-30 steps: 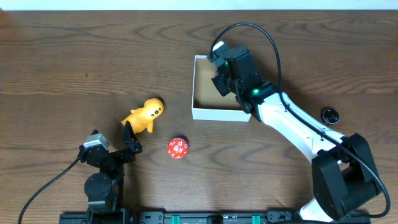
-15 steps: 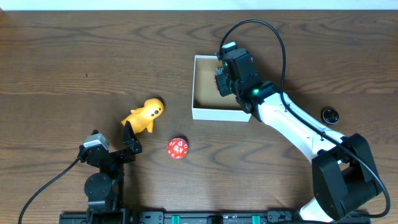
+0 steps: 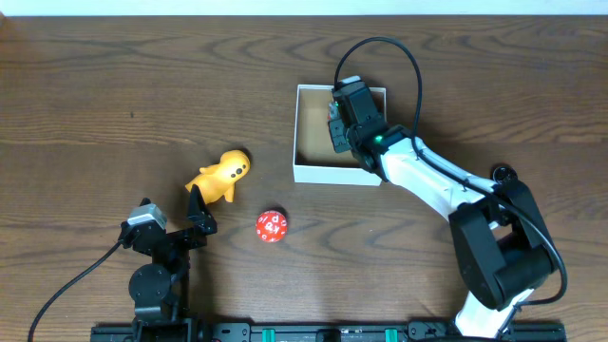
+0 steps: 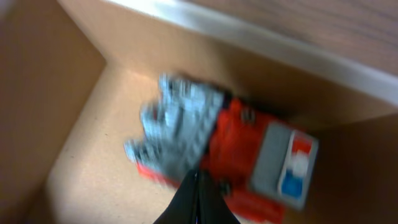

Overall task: Pack container
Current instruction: 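Lower the red toy car into the box and adjust its position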

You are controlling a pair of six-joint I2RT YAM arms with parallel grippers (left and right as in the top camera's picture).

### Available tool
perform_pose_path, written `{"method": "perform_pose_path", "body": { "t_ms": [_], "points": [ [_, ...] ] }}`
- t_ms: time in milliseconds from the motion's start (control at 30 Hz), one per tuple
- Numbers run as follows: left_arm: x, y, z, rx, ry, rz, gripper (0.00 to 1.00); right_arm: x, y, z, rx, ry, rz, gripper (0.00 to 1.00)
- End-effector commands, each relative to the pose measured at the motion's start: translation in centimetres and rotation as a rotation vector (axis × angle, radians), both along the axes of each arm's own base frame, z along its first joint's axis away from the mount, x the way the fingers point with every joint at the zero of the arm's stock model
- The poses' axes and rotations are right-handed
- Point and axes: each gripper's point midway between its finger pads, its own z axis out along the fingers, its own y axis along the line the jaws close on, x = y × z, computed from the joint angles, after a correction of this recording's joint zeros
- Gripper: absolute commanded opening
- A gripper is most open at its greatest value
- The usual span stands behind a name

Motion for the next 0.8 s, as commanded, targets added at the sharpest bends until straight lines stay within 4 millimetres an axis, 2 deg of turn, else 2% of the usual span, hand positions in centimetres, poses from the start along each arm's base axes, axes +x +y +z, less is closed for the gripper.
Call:
{"method": "perform_pose_path", "body": {
  "t_ms": [0,300,567,767],
  "points": [
    [-0.1,0.1,-1.8,0.015,0.053,0.005,0.98,0.9,-0.2,0.9,0.012,-0.033,-0.036,0.01],
    [-0.1,0.1,-1.8,0.015,0.053,0.005,0.98,1.5,-1.3,1.5,-0.037,-0.075,-0.079,0.01],
    [-0.1,0.1,-1.8,0.015,0.053,0.005,0.98,1.0,0.4,3.8,0.021,-0.103,-0.032,0.01],
    [-0.1,0.1,-1.8,0.015,0.053,0.005,0.98,1.0,0.7,5.8,0.046,-0.143,-0.027,0.01]
  ]
}}
